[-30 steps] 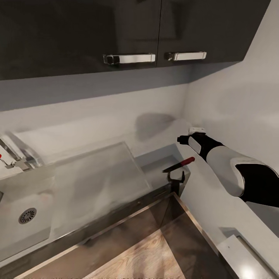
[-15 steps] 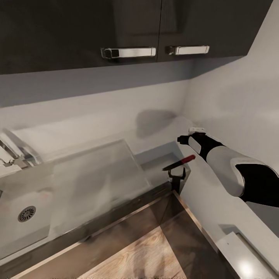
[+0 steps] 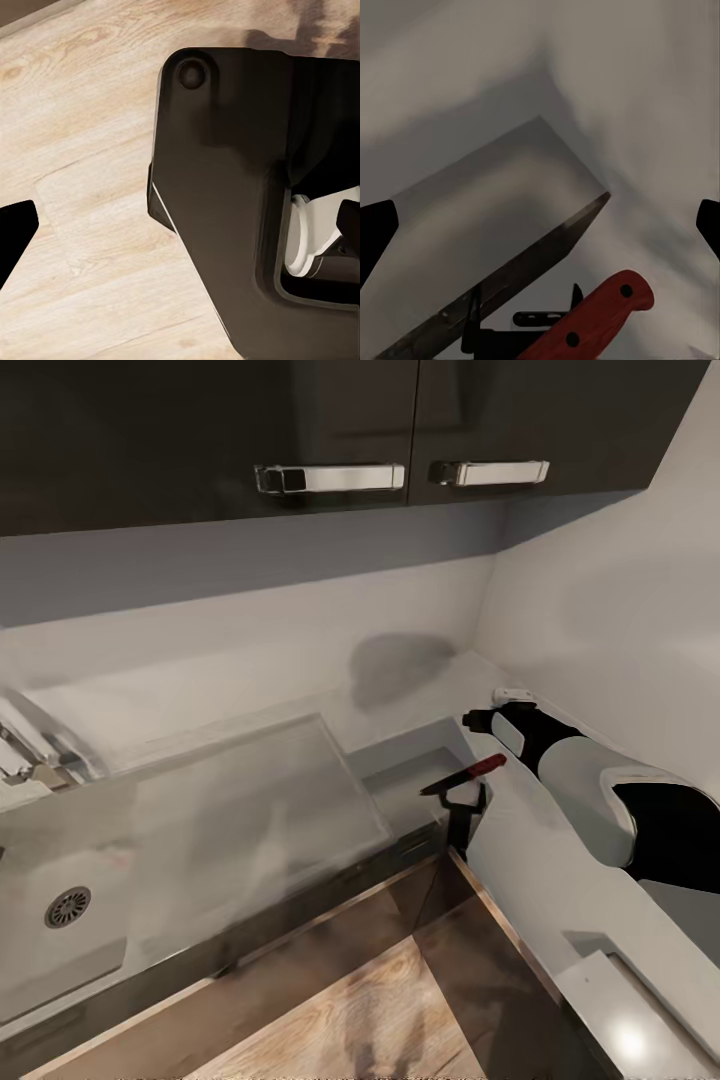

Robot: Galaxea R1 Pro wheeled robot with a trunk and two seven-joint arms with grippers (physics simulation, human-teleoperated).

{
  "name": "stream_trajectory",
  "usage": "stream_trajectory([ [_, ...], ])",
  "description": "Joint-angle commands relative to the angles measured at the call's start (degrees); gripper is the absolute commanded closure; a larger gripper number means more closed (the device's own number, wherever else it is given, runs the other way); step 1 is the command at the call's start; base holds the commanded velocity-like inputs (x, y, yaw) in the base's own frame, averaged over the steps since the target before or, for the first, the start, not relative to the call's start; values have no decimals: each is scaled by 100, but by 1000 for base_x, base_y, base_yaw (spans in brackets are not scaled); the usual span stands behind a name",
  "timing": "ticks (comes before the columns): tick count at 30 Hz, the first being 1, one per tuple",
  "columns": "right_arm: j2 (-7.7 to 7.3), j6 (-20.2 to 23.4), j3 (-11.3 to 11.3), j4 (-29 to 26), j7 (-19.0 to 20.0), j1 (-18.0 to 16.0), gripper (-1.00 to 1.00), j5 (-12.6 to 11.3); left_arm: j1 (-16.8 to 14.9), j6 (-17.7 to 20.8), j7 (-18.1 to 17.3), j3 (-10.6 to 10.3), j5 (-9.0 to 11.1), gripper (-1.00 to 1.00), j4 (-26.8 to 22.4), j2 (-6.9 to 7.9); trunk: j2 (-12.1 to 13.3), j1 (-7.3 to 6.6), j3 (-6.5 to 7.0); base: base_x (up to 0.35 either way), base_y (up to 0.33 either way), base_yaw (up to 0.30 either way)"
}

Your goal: In the kitchen, take the Vidalia onion out of the sink, dice it on the chopping board with the paring knife, put the diced onion into the bowl on the countertop, then place both the paring knife and the chopping board into the sink.

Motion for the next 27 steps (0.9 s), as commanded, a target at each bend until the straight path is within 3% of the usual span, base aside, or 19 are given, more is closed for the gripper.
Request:
stream_trajectory([
  [1, -5, 29, 19, -10, -22, -2, -100, -51, -2, -9, 32, -49, 49, -100, -12, 8, -11, 3, -18, 0, 0, 0],
  [27, -31, 29, 20, -15, -22, -2, -100, -51, 1, -9, 32, -49, 49, -100, 32, 8, -11, 3, -254, 0, 0, 0],
])
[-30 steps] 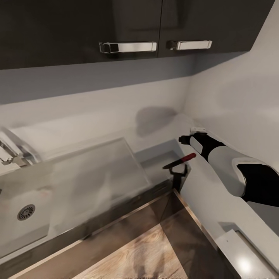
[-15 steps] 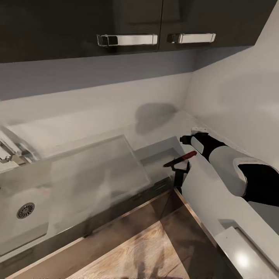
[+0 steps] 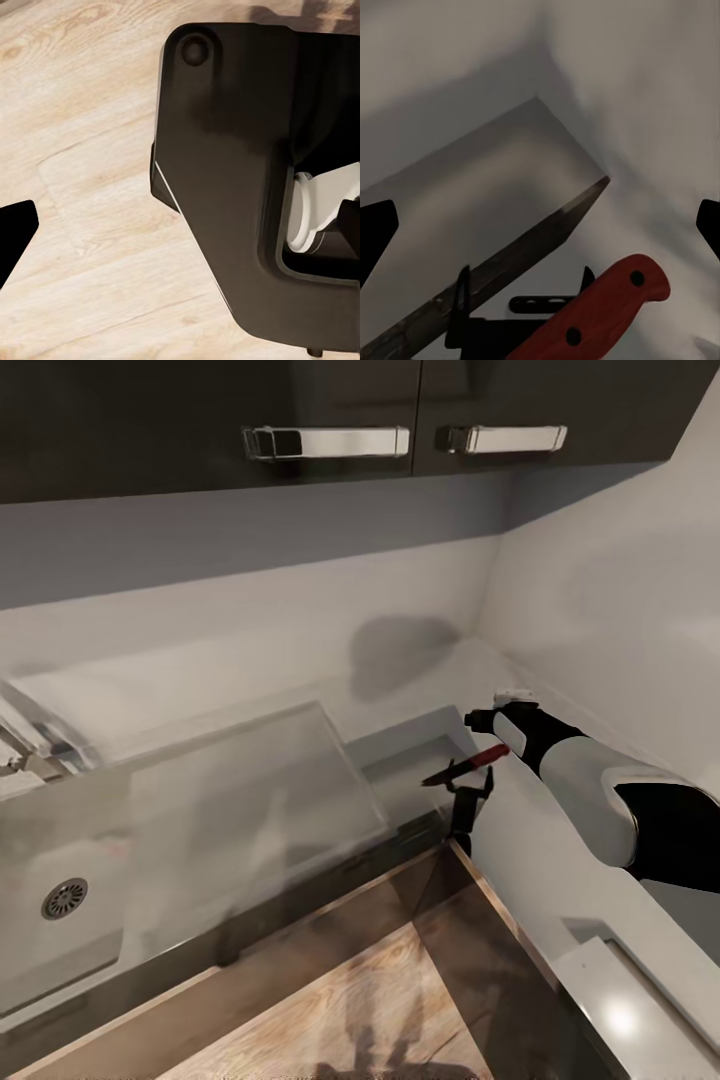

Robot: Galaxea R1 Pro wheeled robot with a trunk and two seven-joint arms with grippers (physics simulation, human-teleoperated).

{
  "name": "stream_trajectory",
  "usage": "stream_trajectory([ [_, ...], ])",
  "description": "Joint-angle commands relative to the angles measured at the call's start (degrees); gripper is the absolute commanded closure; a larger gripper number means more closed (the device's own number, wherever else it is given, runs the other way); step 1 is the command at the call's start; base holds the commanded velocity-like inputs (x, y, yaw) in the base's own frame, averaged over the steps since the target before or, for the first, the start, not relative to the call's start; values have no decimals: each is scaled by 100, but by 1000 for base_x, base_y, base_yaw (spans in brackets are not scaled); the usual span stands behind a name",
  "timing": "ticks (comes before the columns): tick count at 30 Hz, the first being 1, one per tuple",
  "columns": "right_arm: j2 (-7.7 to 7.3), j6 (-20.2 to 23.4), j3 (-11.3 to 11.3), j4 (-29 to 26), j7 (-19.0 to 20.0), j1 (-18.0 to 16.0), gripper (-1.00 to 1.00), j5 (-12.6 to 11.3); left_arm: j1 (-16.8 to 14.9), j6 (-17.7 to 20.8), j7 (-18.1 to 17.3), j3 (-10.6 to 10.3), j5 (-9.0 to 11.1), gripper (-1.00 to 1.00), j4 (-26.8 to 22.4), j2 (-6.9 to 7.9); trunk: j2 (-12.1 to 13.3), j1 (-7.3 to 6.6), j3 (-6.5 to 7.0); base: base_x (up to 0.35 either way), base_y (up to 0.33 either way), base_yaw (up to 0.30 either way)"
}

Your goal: In the kitchen, take the Vidalia onion out of the sink, dice it on the chopping board with the paring knife, put the diced onion into the bowl on the countertop, then place both the paring knife and the chopping board into the sink.

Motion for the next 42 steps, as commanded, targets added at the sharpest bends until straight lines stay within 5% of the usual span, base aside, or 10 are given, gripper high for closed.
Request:
stream_trajectory([
  [1, 0, 29, 19, -11, -22, -2, -100, -51, 1, -9, 32, -49, 49, -100, -12, 8, -11, 3, -18, 0, 0, 0],
  [42, -1, 21, 19, -11, -22, -2, -100, -51, -1, -9, 32, -49, 49, -100, 32, 8, -11, 3, -377, 0, 0, 0],
])
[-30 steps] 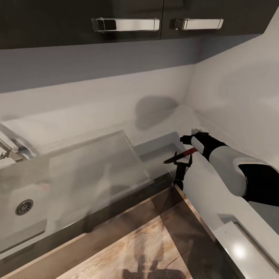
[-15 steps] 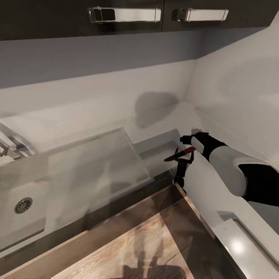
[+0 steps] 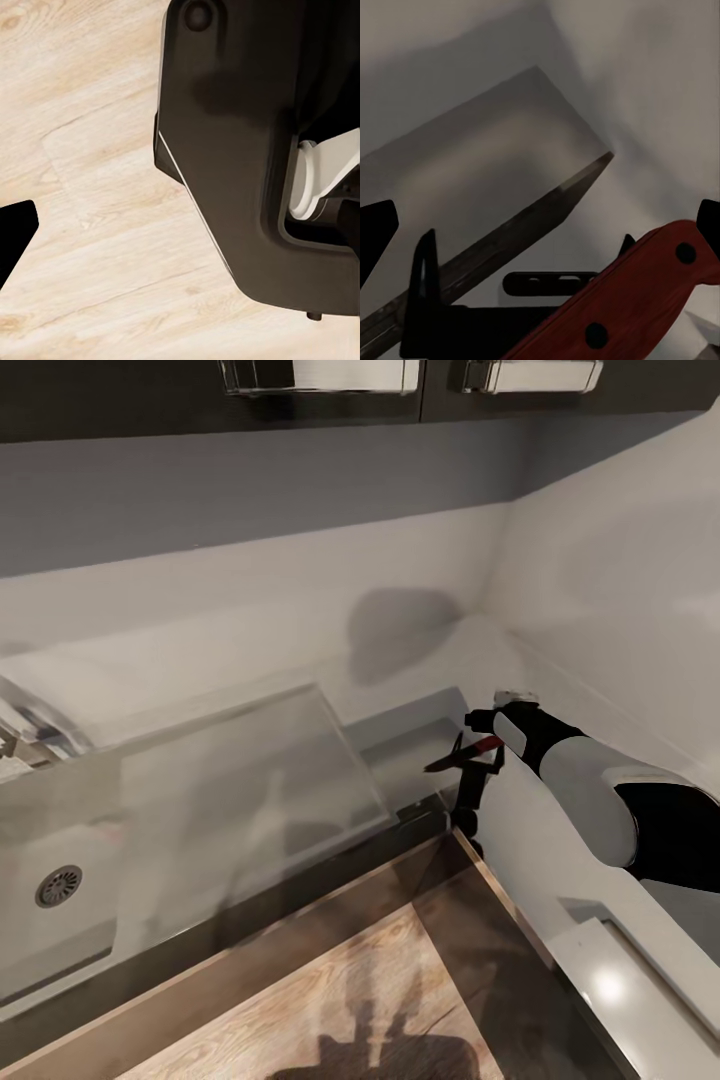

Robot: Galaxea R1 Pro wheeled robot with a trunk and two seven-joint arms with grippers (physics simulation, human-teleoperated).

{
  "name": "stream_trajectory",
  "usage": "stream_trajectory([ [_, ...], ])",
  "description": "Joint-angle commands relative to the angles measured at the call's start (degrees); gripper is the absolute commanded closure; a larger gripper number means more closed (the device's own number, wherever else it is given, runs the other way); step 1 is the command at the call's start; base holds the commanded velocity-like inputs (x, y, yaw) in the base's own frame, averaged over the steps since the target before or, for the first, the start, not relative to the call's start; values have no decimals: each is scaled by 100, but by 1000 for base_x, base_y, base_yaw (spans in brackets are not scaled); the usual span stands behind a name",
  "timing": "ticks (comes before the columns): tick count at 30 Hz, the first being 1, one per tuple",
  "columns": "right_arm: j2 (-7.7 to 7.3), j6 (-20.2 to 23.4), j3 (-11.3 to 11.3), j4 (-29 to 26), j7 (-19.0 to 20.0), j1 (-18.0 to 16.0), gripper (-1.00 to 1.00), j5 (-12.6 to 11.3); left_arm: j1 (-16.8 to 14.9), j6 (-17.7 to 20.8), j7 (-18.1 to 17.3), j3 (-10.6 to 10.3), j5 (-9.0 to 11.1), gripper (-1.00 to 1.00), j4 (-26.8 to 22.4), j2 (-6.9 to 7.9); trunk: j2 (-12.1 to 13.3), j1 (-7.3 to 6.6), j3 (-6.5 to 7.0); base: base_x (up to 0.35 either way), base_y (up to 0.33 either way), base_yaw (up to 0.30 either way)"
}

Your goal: In the kitchen, take the Vidalia onion out of the sink, dice it on the chopping board with the paring knife, put the diced onion into the bowl on the countertop, then place both the paring knife and the chopping board into the sink.

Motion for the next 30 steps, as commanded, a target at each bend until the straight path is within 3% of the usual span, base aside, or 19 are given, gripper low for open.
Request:
stream_trajectory([
  [1, 0, 29, 19, -11, -22, -2, -100, -51, 1, -9, 31, -49, 49, -100, -12, 8, -10, 3, -10, 0, 0, 0],
  [20, -8, 28, 19, -12, -31, -2, -100, -43, 4, -9, 31, -49, 49, -100, -12, 8, -10, 3, -16, 0, -1, 0],
  [30, -78, 28, 19, -11, -29, -2, -100, -42, 4, -9, 31, -54, 45, -100, -12, -67, -10, 3, -16, -87, -126, 0],
])
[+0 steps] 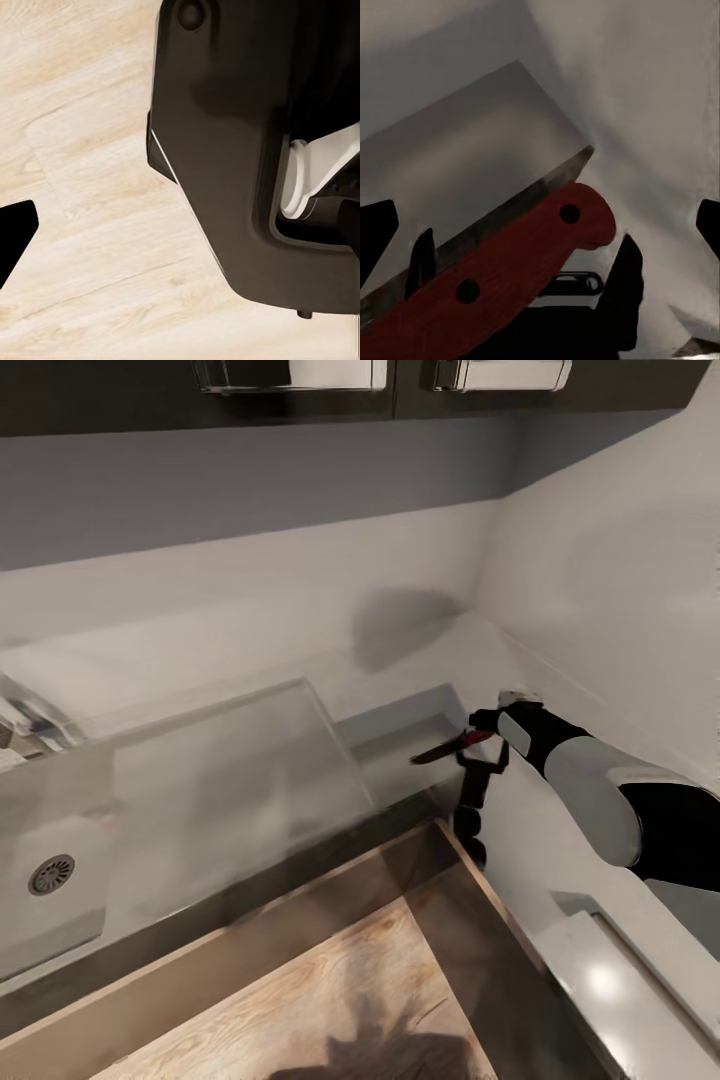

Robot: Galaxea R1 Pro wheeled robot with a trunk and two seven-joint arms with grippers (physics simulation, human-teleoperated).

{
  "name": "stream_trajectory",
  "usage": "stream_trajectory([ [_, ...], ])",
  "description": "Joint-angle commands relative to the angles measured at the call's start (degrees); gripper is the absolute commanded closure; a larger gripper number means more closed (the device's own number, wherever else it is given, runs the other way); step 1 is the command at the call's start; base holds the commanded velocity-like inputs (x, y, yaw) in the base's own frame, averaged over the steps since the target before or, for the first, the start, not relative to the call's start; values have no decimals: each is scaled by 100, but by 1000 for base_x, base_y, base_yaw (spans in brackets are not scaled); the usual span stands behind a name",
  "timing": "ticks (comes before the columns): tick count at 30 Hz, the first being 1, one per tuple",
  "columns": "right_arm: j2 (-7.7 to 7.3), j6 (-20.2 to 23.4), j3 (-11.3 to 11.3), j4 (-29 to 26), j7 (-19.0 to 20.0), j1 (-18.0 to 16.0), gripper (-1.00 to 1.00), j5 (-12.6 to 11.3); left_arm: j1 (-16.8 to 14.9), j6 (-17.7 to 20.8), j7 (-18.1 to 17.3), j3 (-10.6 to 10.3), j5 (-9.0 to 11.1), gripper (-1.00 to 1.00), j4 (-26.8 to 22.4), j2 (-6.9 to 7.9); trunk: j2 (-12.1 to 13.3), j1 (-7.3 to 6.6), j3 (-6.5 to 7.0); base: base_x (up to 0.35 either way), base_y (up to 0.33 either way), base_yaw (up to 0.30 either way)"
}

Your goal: In the kitchen, take the Vidalia onion out of the sink, dice it on the chopping board with the paring knife, put the diced onion into the bowl on the countertop, then place both the paring knife and the chopping board into the sink.

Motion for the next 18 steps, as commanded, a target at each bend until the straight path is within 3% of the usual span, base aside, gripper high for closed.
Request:
stream_trajectory([
  [1, -2, 29, 19, -11, -21, -1, -100, -50, 2, -12, 34, -45, 46, -100, -10, -2, -10, 2, -8, -161, -157, 0],
  [18, -1, 29, 25, -8, -14, -1, -100, -59, -2, -12, 34, -39, 49, -100, 25, -16, -10, 2, -8, -32, -31, 0],
])
